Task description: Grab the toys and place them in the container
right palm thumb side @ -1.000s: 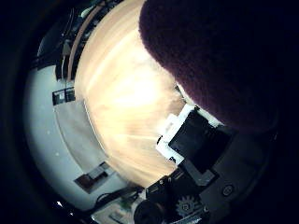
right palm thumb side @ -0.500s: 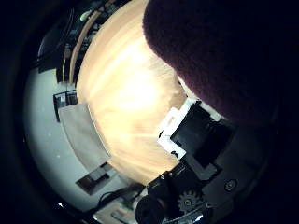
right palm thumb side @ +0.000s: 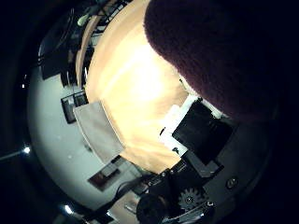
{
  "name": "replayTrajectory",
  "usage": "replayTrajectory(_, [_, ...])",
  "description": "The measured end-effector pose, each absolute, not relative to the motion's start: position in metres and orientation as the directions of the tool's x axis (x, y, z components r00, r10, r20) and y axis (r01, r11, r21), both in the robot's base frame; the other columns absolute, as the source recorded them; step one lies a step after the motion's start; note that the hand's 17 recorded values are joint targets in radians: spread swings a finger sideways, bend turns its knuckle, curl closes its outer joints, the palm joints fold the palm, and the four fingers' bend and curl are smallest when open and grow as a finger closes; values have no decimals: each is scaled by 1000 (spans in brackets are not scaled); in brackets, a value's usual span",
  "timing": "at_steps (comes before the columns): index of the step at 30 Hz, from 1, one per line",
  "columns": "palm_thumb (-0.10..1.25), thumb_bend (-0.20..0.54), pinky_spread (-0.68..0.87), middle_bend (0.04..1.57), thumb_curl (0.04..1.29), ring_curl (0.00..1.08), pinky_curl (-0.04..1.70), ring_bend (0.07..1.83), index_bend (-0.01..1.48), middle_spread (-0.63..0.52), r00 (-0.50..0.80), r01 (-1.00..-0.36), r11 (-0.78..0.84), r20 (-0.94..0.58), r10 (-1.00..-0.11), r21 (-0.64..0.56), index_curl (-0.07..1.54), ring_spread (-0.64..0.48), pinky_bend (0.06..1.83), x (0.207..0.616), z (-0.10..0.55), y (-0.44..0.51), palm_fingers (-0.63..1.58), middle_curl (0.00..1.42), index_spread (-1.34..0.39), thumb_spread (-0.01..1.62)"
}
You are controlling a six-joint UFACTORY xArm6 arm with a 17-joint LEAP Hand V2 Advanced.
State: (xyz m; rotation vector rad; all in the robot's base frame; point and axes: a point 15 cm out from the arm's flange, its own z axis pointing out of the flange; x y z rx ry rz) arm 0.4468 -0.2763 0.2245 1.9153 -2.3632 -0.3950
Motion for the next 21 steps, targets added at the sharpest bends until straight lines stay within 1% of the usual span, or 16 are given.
replayTrajectory(5, [905, -13, -568, 614, 414, 573, 379, 1039, 182, -453, -191, -966, 166, -116, -975, 197, 508, -378, 1115, 454, 258, -255, 1052, 767, -594, 1208])
replayTrajectory(12, [905, -13, -572, 603, 412, 579, 387, 1036, 176, -460, -115, -984, 98, -115, -987, 147, 538, -377, 1113, 461, 306, -212, 1046, 795, -598, 1210])
replayTrajectory(17, [906, -13, -567, 599, 411, 582, 394, 1036, 174, -463, -62, -996, 52, -131, -989, 77, 554, -377, 1108, 464, 348, -177, 1040, 811, -600, 1211])
replayTrajectory(21, [906, -13, -564, 594, 410, 586, 400, 1040, 172, -467, 4, -1000, -7, -118, -993, 26, 566, -377, 1106, 464, 378, -145, 1038, 825, -602, 1211])
